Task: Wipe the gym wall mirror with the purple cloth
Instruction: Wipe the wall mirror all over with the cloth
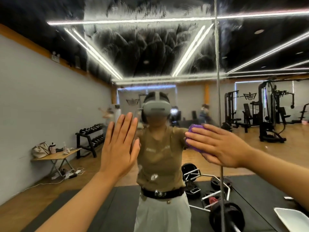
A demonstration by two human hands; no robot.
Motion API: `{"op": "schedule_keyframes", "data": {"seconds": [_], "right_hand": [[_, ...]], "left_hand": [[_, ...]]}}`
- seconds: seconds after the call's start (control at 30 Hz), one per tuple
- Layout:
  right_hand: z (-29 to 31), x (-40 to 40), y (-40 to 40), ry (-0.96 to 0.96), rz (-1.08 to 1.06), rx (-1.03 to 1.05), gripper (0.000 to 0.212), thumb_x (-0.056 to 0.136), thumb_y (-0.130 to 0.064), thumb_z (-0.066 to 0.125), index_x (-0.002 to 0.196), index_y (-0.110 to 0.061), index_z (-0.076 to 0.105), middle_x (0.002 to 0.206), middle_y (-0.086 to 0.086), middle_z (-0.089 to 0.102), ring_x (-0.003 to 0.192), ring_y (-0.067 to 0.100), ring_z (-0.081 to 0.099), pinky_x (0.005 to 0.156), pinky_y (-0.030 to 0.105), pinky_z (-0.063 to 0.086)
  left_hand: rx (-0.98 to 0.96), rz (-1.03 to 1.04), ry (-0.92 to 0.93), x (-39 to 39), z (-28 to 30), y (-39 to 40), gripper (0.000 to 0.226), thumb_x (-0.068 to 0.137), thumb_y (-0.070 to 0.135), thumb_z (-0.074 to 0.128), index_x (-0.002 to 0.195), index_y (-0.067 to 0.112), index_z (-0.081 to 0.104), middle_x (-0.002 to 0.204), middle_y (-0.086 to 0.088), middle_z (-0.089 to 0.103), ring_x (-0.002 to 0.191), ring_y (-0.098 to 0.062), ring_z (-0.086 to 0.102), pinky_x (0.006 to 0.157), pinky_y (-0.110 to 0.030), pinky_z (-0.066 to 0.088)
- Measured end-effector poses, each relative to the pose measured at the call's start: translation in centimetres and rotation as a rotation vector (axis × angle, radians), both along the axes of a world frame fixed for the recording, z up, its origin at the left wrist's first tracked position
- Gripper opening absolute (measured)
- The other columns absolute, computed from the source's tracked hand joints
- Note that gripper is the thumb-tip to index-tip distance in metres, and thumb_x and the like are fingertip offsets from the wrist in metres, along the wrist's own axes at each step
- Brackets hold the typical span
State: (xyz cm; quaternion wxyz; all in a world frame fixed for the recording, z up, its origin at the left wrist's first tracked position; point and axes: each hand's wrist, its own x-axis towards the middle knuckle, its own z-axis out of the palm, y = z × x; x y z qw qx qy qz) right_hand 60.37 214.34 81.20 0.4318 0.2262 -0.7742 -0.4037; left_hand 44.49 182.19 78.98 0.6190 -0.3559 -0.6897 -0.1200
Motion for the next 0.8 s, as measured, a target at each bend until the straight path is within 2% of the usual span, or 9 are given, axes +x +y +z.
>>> {"op": "schedule_keyframes", "data": {"seconds": [0.07, 0.17, 0.27, 0.33, 0.4, 0.5, 0.57, 0.73, 0.8], "right_hand": [[4.1, -0.2, 0.0, 0.019, 0.005, 0.015, 0.055, 0.108, -0.039, 0.024, 0.158, -0.017, 0.026, 0.165, 0.005, 0.024, 0.155, 0.021, 0.014, 0.127, 0.04, 0.003], [8.2, -1.0, -1.2, 0.19, 0.081, -0.287, 0.059, 0.102, -0.034, 0.036, 0.156, -0.013, 0.03, 0.163, 0.009, 0.028, 0.153, 0.024, 0.019, 0.127, 0.038, 0.005], [6.7, -2.5, -3.2, 0.391, 0.169, -0.619, 0.059, 0.102, -0.031, 0.036, 0.157, -0.011, 0.029, 0.164, 0.011, 0.026, 0.154, 0.026, 0.019, 0.127, 0.04, 0.007], [3.6, -3.3, -4.6, 0.419, 0.193, -0.693, 0.061, 0.102, -0.03, 0.036, 0.158, -0.011, 0.025, 0.165, 0.012, 0.024, 0.154, 0.028, 0.017, 0.127, 0.044, 0.009], [-0.2, -3.5, -5.0, 0.345, 0.174, -0.582, 0.062, 0.102, -0.031, 0.038, 0.158, -0.012, 0.023, 0.166, 0.011, 0.023, 0.154, 0.028, 0.018, 0.126, 0.047, 0.012], [-5.9, -2.5, -4.1, 0.17, 0.068, -0.253, 0.064, 0.101, -0.035, 0.043, 0.159, -0.016, 0.024, 0.167, 0.007, 0.02, 0.154, 0.026, 0.018, 0.126, 0.046, 0.011], [-7.3, -1.6, -2.9, 0.077, 0.019, -0.07, 0.065, 0.1, -0.036, 0.046, 0.159, -0.017, 0.028, 0.167, 0.004, 0.022, 0.154, 0.024, 0.019, 0.126, 0.044, 0.01], [-1.7, -1.0, -0.8, -0.198, 0.018, 0.242, 0.059, 0.102, -0.036, 0.036, 0.159, -0.022, 0.028, 0.167, -0.002, 0.022, 0.154, 0.016, 0.017, 0.125, 0.042, 0.014], [2.6, -1.2, -0.9, -0.133, 0.02, 0.213, 0.059, 0.103, -0.036, 0.034, 0.159, -0.02, 0.027, 0.167, 0.0, 0.022, 0.155, 0.017, 0.015, 0.127, 0.04, 0.007]], "left_hand": [[0.002, 0.024, 0.025, -0.5, -0.4, 0.1, 0.062, 0.102, 0.032, 0.033, 0.159, 0.008, 0.023, 0.168, -0.011, 0.015, 0.155, -0.029, 0.014, 0.124, -0.053, 0.015], [0.022, 0.017, 0.041, -1.0, -0.6, 0.3, 0.063, 0.101, 0.031, 0.034, 0.158, 0.006, 0.026, 0.167, -0.013, 0.018, 0.155, -0.029, 0.015, 0.124, -0.053, 0.015], [0.028, 0.0, 0.049, -1.1, -0.6, 0.4, 0.062, 0.1, 0.031, 0.035, 0.157, 0.006, 0.029, 0.167, -0.013, 0.02, 0.155, -0.029, 0.015, 0.124, -0.052, 0.014], [0.033, -0.002, 0.044, -1.1, -0.6, 0.4, 0.062, 0.101, 0.031, 0.034, 0.157, 0.006, 0.028, 0.167, -0.013, 0.019, 0.155, -0.029, 0.015, 0.124, -0.052, 0.014], [0.034, -0.001, 0.041, -1.1, -0.6, 0.4, 0.062, 0.101, 0.031, 0.034, 0.158, 0.006, 0.027, 0.167, -0.013, 0.019, 0.155, -0.028, 0.014, 0.124, -0.052, 0.014], [0.035, -0.014, 0.054, -1.1, -0.6, 0.3, 0.062, 0.101, 0.03, 0.036, 0.158, 0.007, 0.027, 0.167, -0.012, 0.019, 0.155, -0.028, 0.015, 0.125, -0.051, 0.013], [0.037, -0.014, 0.058, -1.1, -0.6, 0.3, 0.062, 0.101, 0.03, 0.036, 0.158, 0.007, 0.027, 0.167, -0.011, 0.018, 0.154, -0.029, 0.015, 0.125, -0.051, 0.013], [0.031, -0.014, 0.065, -1.2, -0.7, 0.3, 0.061, 0.102, 0.03, 0.036, 0.158, 0.008, 0.027, 0.167, -0.011, 0.019, 0.154, -0.029, 0.018, 0.123, -0.054, 0.018], [0.029, -0.017, 0.063, -1.2, -0.8, 0.2, 0.061, 0.101, 0.029, 0.037, 0.157, 0.007, 0.029, 0.167, -0.012, 0.02, 0.154, -0.03, 0.018, 0.123, -0.054, 0.019]]}}
